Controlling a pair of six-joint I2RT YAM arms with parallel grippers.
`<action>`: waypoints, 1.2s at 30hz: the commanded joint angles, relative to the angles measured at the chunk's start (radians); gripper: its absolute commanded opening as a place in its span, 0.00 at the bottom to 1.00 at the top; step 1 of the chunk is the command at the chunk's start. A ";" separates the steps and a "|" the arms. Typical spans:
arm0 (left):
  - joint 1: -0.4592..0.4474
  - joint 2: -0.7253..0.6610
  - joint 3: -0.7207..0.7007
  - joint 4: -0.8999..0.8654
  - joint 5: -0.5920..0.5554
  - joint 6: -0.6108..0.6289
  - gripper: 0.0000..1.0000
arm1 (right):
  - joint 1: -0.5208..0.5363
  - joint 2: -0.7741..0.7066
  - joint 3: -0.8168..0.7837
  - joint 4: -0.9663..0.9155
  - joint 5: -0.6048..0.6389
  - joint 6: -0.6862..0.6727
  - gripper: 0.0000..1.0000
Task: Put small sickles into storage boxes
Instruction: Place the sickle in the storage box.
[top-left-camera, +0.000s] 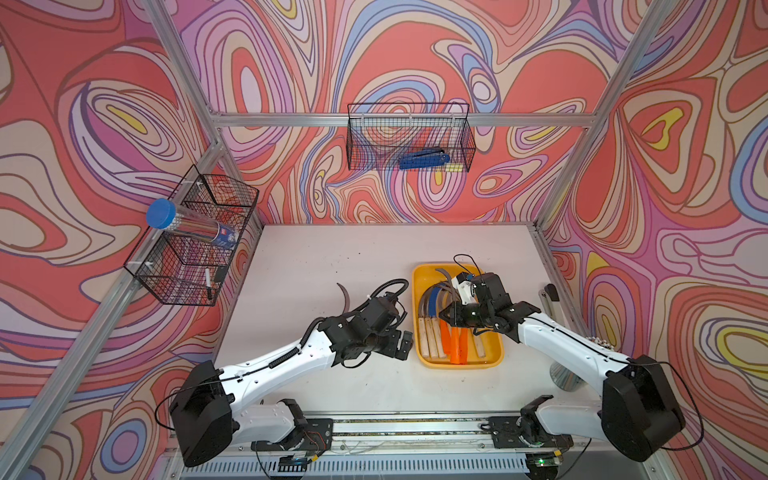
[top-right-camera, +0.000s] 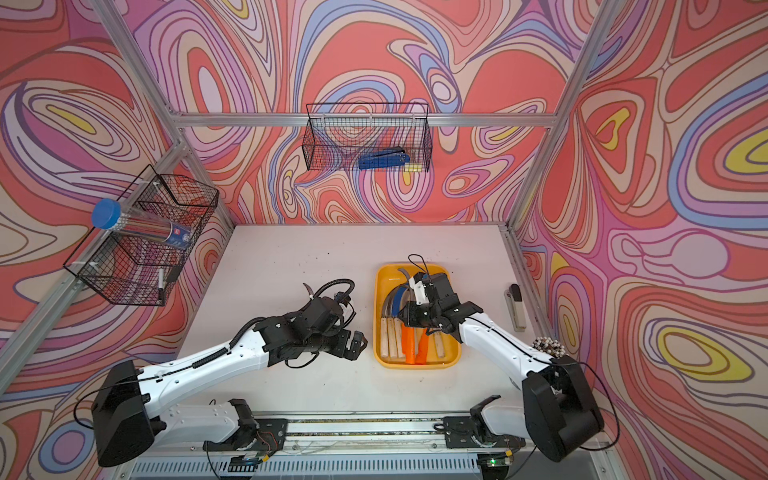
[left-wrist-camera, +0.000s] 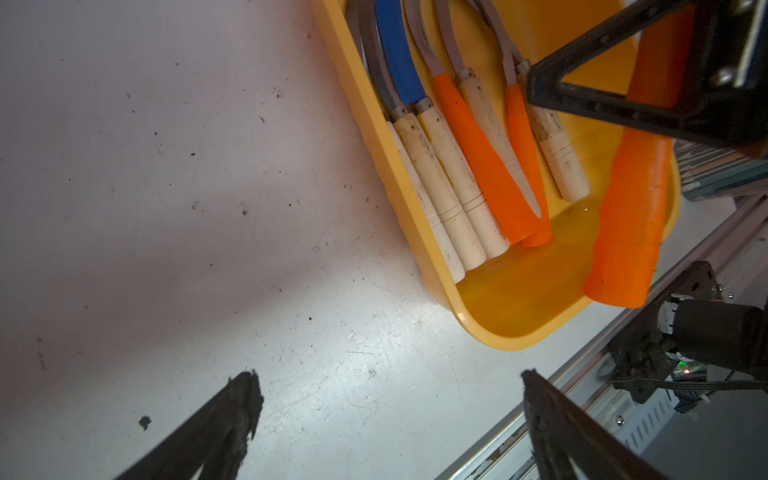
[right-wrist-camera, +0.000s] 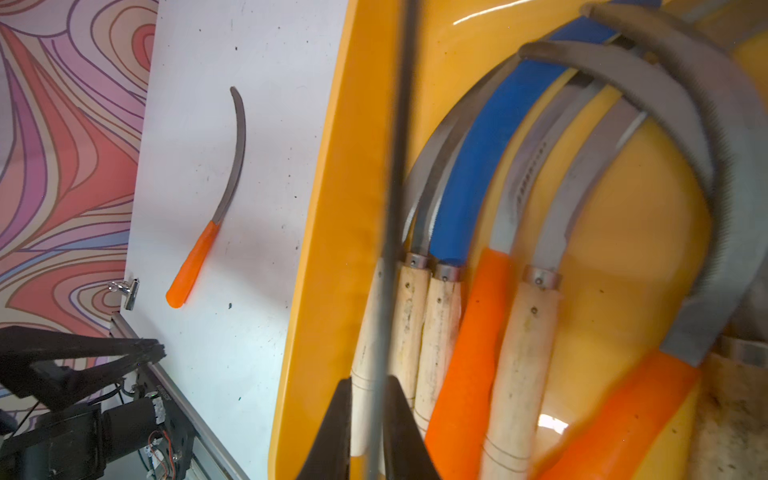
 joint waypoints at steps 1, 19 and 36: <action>0.005 0.014 -0.015 0.069 0.020 0.022 1.00 | -0.015 0.021 -0.020 0.014 0.029 -0.032 0.00; 0.005 -0.012 -0.073 0.094 0.015 0.029 1.00 | -0.081 0.187 -0.008 0.041 0.105 -0.046 0.01; 0.017 -0.071 -0.002 -0.112 -0.218 0.072 1.00 | -0.080 -0.017 0.102 -0.187 0.222 -0.057 0.98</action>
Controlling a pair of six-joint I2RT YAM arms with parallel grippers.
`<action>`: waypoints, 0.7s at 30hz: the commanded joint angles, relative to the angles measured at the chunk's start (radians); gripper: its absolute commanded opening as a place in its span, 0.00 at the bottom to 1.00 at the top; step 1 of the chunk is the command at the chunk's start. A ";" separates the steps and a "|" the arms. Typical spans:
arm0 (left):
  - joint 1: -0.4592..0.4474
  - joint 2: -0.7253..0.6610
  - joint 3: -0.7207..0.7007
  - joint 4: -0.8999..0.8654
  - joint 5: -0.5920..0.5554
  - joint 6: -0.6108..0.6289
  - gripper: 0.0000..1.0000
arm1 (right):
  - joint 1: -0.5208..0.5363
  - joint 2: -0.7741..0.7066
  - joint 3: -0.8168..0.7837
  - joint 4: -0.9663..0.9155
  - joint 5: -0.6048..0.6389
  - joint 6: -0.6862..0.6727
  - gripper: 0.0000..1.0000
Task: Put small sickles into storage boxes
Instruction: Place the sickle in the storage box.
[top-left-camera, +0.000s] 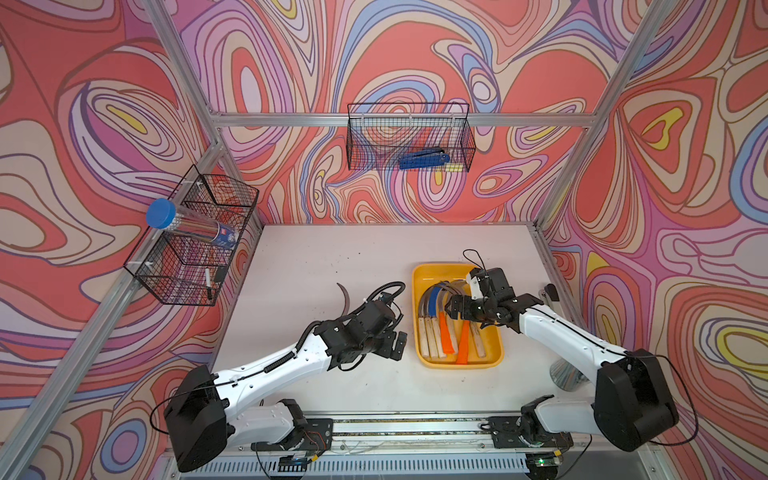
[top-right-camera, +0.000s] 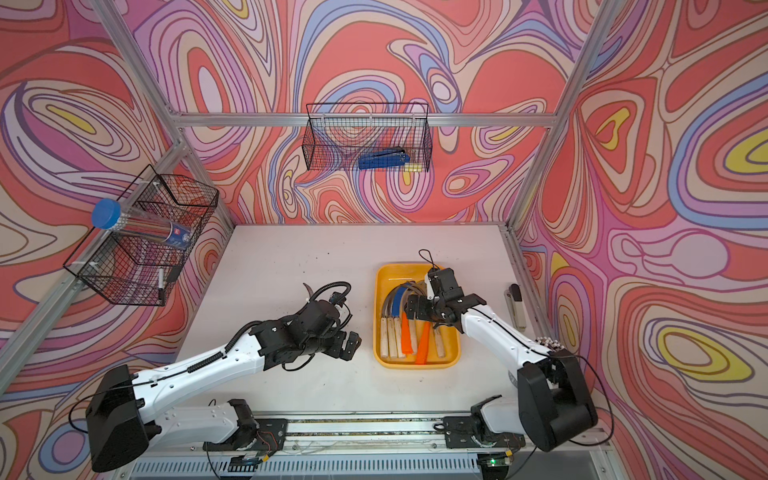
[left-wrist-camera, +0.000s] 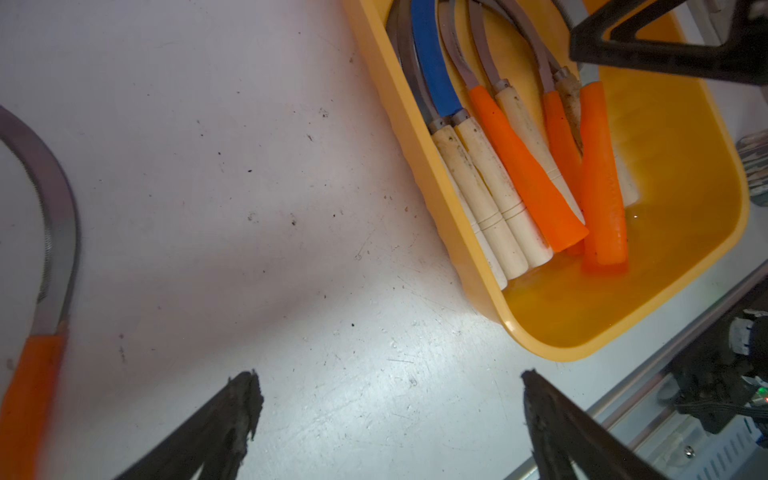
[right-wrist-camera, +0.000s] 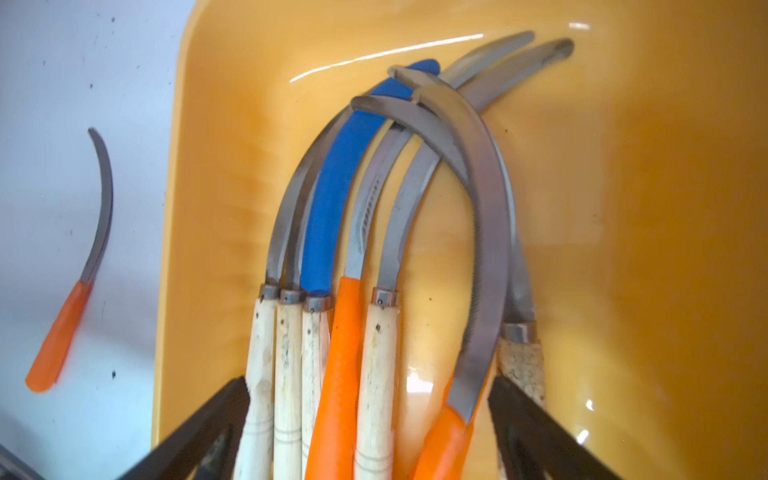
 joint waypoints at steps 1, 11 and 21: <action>0.018 -0.030 0.032 -0.083 -0.095 0.017 1.00 | -0.004 -0.048 0.028 -0.057 0.003 0.000 0.98; 0.181 -0.035 -0.015 -0.115 -0.107 -0.014 1.00 | -0.004 -0.116 0.003 -0.037 -0.091 0.034 0.98; 0.475 0.047 -0.108 -0.041 -0.015 -0.099 1.00 | -0.004 -0.131 -0.057 0.045 -0.153 0.076 0.98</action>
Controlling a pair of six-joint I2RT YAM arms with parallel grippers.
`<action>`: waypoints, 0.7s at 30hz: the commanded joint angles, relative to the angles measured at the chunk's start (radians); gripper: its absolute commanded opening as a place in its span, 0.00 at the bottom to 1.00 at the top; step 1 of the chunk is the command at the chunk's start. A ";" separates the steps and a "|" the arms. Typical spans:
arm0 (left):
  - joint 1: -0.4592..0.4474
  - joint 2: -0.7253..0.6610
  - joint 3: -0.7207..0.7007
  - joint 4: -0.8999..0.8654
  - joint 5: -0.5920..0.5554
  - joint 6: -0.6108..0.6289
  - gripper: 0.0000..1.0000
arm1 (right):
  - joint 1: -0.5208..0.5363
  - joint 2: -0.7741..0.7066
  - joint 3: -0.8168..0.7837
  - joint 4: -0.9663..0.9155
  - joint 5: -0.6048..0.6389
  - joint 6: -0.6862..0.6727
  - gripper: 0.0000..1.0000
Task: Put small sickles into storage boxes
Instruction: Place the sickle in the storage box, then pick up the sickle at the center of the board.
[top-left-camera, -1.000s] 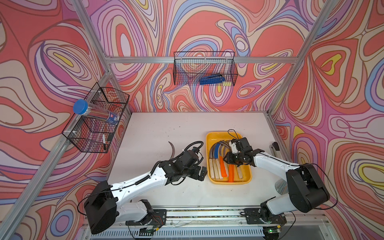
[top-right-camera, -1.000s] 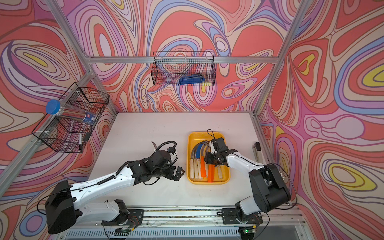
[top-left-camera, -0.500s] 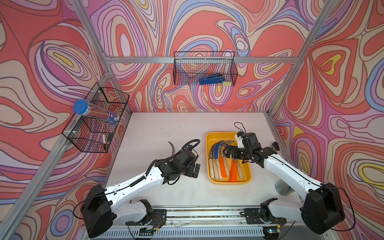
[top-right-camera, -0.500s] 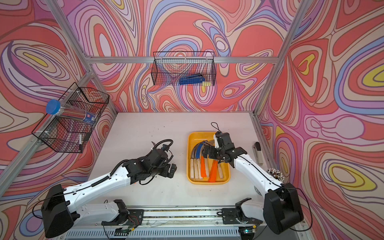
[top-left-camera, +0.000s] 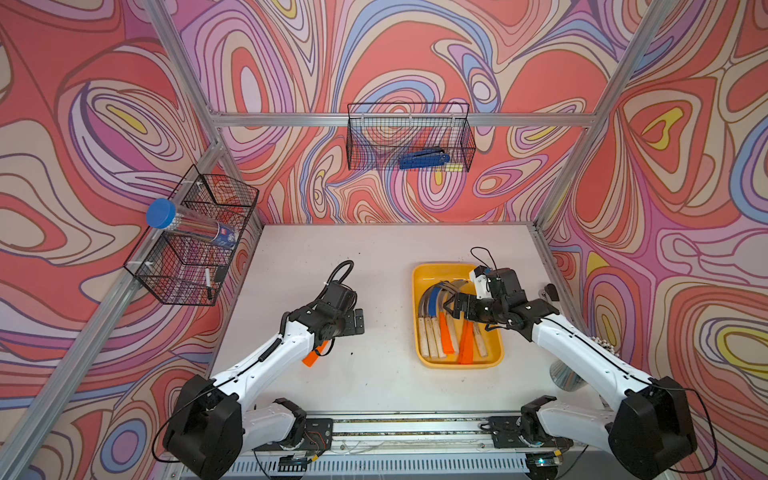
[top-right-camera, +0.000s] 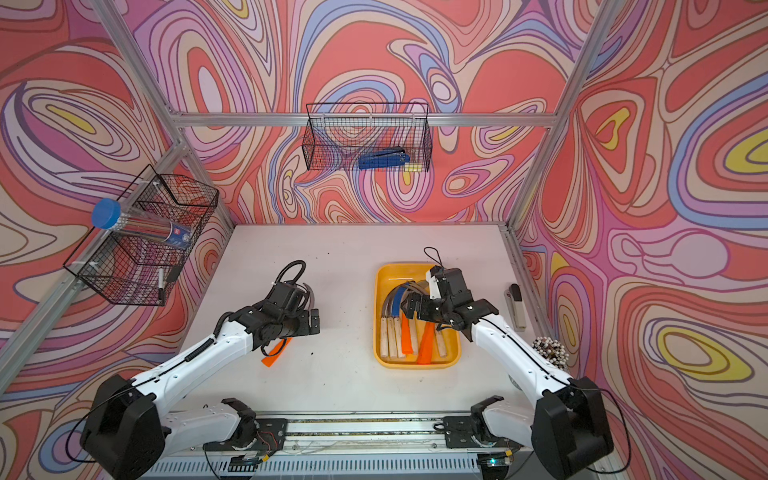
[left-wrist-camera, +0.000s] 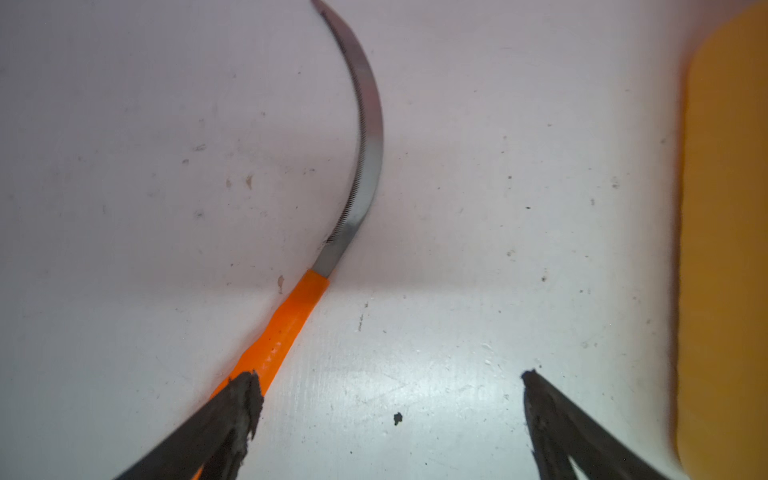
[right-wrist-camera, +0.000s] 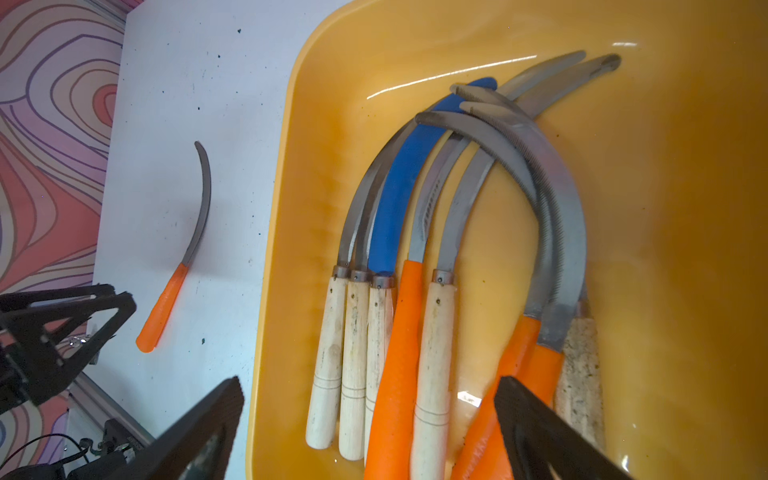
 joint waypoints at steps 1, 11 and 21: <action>0.052 0.046 -0.023 0.033 0.015 -0.037 1.00 | -0.004 -0.011 -0.028 0.049 -0.037 0.022 0.98; 0.192 0.151 -0.064 0.159 0.086 -0.033 1.00 | -0.004 -0.012 -0.042 0.071 -0.069 0.029 0.98; 0.191 0.215 -0.070 0.155 0.231 -0.019 1.00 | -0.004 -0.027 -0.047 0.074 -0.071 0.034 0.98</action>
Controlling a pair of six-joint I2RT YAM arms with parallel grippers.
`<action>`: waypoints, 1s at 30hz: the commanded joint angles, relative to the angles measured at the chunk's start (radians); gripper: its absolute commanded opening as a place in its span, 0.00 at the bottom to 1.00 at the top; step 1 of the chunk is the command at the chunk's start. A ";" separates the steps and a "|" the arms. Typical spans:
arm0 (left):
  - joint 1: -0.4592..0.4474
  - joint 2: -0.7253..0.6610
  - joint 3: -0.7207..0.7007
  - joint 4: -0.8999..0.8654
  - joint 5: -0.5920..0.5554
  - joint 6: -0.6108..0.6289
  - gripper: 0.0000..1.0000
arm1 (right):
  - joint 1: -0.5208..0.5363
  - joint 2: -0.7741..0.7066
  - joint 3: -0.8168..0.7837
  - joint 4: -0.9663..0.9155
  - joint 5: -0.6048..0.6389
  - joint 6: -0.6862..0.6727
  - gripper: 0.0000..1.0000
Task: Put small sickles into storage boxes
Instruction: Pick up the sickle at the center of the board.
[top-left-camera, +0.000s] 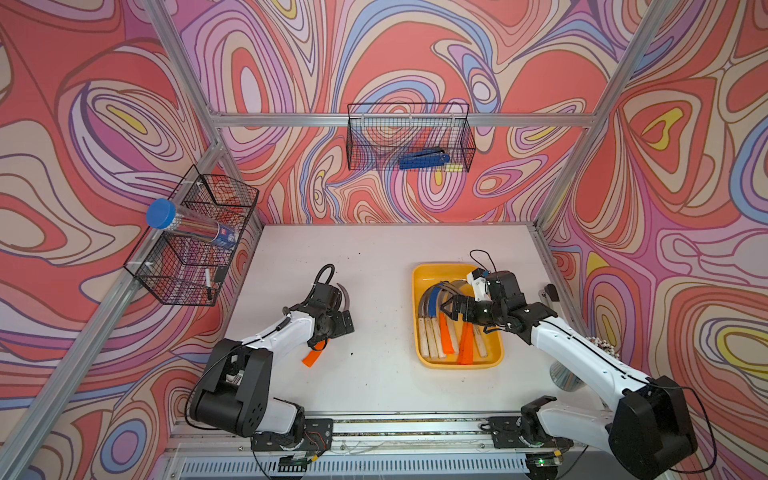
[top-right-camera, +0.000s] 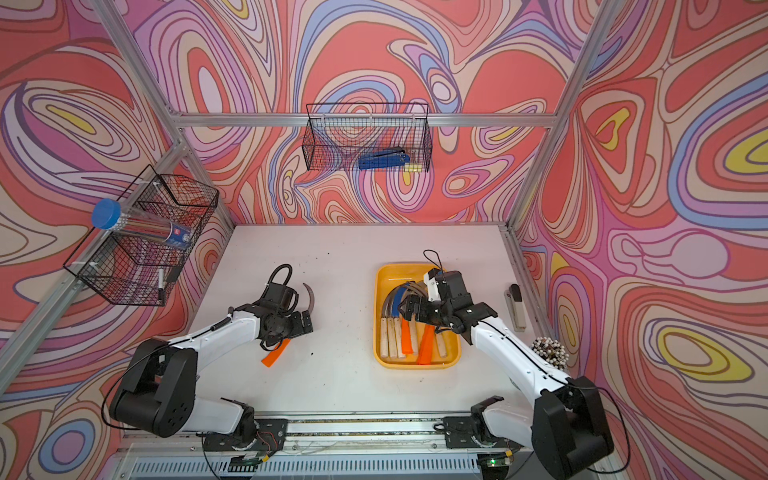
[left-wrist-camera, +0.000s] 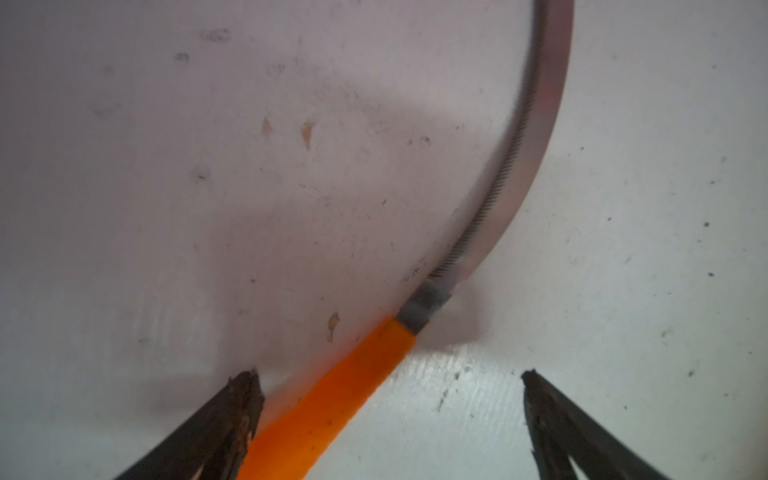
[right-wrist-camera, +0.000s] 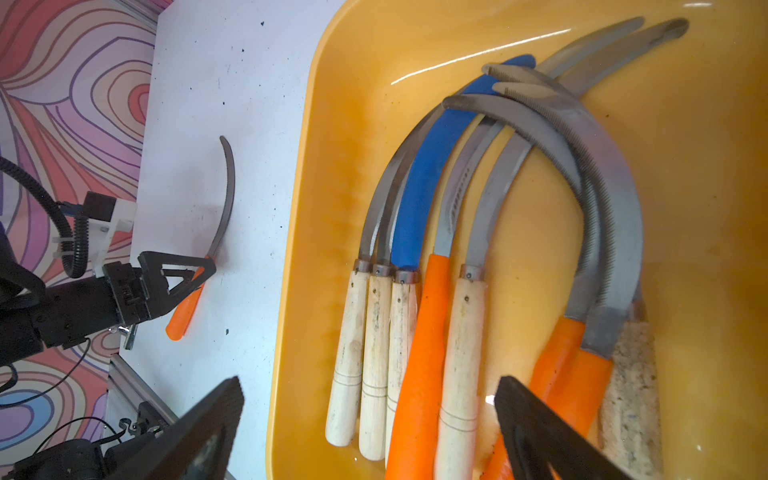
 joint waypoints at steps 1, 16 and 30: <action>0.001 0.018 -0.015 0.010 0.095 -0.001 0.99 | -0.004 -0.025 -0.014 0.019 -0.011 0.008 0.98; -0.272 0.119 0.057 -0.237 -0.005 -0.023 0.96 | -0.004 -0.039 -0.017 0.036 -0.019 0.023 0.98; -0.508 0.104 -0.006 -0.351 -0.094 -0.173 0.88 | -0.004 -0.027 -0.034 0.056 -0.017 0.017 0.98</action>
